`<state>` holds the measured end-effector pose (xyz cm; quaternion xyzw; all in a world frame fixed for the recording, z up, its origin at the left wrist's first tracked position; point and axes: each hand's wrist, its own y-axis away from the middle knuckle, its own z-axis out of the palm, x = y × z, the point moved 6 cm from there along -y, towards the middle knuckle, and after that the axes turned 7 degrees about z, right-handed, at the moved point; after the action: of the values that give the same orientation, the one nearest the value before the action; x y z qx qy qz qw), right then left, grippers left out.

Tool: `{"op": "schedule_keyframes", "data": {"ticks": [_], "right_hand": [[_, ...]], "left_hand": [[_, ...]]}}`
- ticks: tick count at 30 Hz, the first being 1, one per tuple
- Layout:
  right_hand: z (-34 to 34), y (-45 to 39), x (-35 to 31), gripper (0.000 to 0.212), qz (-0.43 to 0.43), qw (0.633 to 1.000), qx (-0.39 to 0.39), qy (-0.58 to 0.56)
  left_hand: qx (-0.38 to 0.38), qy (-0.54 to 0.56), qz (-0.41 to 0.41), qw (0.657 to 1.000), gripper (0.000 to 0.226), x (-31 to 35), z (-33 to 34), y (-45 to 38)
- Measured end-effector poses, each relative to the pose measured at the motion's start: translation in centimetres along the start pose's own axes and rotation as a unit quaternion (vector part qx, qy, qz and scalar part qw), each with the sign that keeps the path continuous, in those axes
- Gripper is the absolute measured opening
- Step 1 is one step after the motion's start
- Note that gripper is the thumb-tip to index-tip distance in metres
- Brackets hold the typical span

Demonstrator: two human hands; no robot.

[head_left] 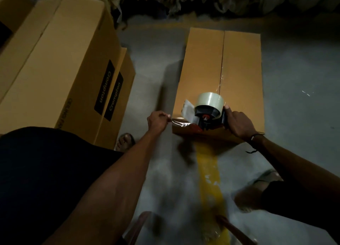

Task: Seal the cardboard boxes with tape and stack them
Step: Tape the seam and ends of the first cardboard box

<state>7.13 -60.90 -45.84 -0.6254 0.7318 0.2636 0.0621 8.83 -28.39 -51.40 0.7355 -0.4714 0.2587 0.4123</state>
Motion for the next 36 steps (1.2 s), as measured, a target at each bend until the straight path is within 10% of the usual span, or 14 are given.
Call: {"op": "schedule_keyframes", "data": {"ticks": [5,11,24,36], "right_hand": [[0.4,-0.3,0.4,0.114,-0.013,1.0,0.002,0.015],[0.6,-0.6,0.3,0.095,-0.019,0.999,-0.025,0.007],[-1.3,0.9,-2.7,0.056,-0.005,0.995,0.04,0.096],[-8.4,2.6,10.8,0.11,0.016,0.975,-0.009,0.222]], "left_hand": [[-0.031,-0.099,-0.007,0.995,0.035,-1.7,0.3,0.9],[0.096,-0.054,0.024,0.994,0.022,0.9,-0.6,2.3],[0.087,-0.054,0.028,0.994,0.016,4.1,1.3,1.9],[0.083,-0.055,0.044,0.994,0.036,3.0,1.5,1.7]]}}
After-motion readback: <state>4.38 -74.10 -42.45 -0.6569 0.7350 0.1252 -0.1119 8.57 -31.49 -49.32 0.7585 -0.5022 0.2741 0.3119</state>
